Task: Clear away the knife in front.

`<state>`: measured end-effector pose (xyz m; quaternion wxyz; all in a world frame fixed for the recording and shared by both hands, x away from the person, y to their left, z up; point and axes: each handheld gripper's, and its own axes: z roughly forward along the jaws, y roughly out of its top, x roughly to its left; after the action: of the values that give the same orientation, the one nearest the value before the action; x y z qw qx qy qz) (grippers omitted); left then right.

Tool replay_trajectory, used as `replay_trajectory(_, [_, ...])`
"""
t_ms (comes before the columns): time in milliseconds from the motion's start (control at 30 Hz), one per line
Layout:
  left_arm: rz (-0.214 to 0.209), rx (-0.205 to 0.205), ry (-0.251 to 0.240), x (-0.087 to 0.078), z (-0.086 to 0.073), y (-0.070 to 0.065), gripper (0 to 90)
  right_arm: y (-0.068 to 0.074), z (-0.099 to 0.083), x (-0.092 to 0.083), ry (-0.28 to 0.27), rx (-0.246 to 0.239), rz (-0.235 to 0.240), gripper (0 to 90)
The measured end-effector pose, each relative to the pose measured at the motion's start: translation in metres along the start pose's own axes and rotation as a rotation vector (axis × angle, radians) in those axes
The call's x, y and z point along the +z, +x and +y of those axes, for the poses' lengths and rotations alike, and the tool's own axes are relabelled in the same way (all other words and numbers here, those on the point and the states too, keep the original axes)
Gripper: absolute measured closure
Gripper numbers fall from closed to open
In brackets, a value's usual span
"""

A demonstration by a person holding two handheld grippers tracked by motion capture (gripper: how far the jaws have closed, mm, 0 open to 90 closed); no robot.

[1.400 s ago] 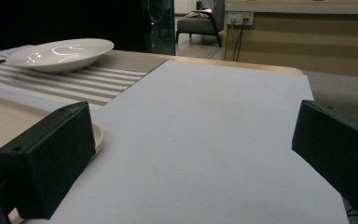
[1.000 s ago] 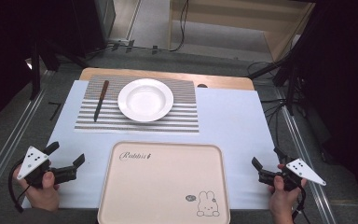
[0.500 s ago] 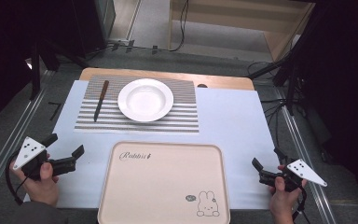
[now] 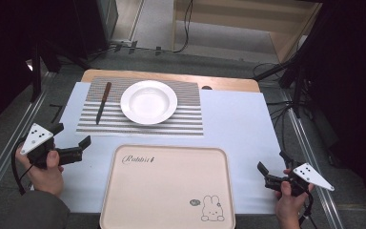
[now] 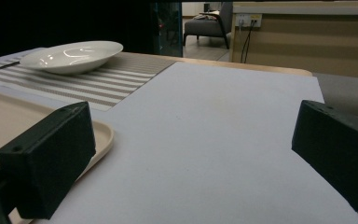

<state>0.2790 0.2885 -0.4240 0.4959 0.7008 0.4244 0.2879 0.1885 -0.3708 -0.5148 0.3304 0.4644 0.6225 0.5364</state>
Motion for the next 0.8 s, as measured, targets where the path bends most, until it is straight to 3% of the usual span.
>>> replay_trajectory(400, [-0.006, -0.005, 0.010, 0.012, 0.016, 0.007, 0.0, 0.000, 0.000, 0.000, 0.000, -0.004, 0.006, 0.0])
replay_trajectory(800, [0.006, -0.009, 0.047, 0.041, 0.030, 0.019, 0.0, 0.000, 0.000, -0.001, 0.001, 0.001, 0.008, 0.0])
